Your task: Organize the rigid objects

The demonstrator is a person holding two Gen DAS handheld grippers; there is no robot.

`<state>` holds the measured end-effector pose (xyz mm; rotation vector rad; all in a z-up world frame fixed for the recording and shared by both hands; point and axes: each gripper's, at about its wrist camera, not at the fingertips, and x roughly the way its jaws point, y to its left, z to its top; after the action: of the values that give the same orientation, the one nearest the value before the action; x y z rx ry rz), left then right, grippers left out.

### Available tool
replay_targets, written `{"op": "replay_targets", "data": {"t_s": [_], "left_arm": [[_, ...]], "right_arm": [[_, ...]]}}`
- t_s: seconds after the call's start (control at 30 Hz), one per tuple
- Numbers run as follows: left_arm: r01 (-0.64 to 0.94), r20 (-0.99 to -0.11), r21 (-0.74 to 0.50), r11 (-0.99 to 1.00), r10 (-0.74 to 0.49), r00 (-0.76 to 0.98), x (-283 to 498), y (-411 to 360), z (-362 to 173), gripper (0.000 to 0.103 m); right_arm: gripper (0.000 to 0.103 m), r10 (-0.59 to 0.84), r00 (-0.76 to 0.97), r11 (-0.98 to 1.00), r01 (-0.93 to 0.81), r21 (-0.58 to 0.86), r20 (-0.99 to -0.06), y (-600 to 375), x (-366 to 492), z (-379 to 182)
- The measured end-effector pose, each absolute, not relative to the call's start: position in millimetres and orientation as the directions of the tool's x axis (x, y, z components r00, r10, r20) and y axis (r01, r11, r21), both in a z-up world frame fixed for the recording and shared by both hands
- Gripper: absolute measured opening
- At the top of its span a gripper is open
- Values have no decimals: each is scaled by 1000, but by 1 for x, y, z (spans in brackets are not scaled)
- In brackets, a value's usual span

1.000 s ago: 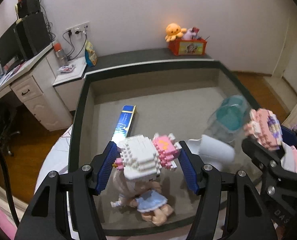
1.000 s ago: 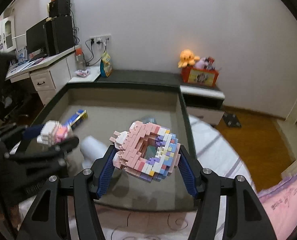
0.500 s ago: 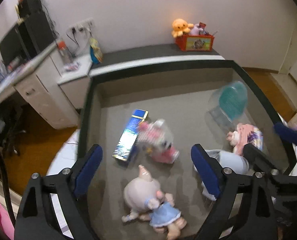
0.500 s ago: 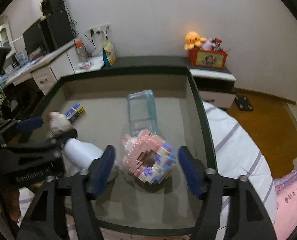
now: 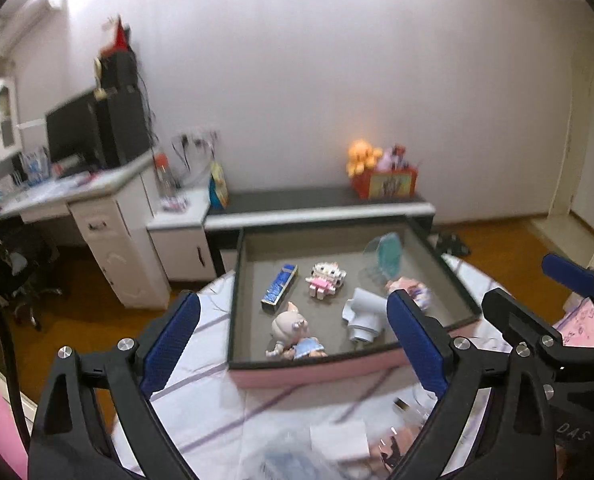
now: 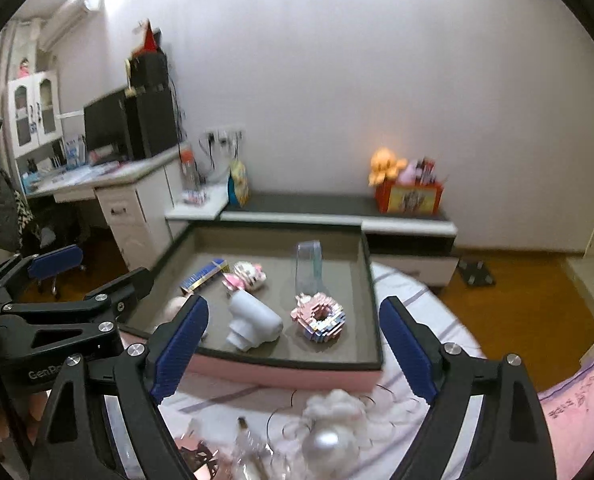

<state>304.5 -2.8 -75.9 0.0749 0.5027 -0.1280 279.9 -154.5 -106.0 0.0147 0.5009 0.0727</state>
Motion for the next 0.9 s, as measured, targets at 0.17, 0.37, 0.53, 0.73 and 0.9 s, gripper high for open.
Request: {"op": "replay_targets", "data": {"t_s": [0.17,0.37,0.53,0.73,0.9], "left_arm": [[79,-373,45,996,-56,926,233,4,-53,101],[20,-305,44,999,-6,952,164,13,-45,103],[-29,-251,72,997,46,967,123,11,-41,103],[-46,-207,75,996,61,976,93,8,-37,103],[-46,-188,70,996,59,980,78,8,-35,103]], "right_arm": [[89,36,936,999,-47,-22,-350,-143,207,-82],[90,62,958,997,-70,-18,-280,-137,142,-70],[90,51,970,998,-60,-33,-238,-135,102,-69],[90,44,980,998,-51,-35,-196,-135,67,-68],[90,42,983,998,-49,-32,-177,-137,49,-64]]}}
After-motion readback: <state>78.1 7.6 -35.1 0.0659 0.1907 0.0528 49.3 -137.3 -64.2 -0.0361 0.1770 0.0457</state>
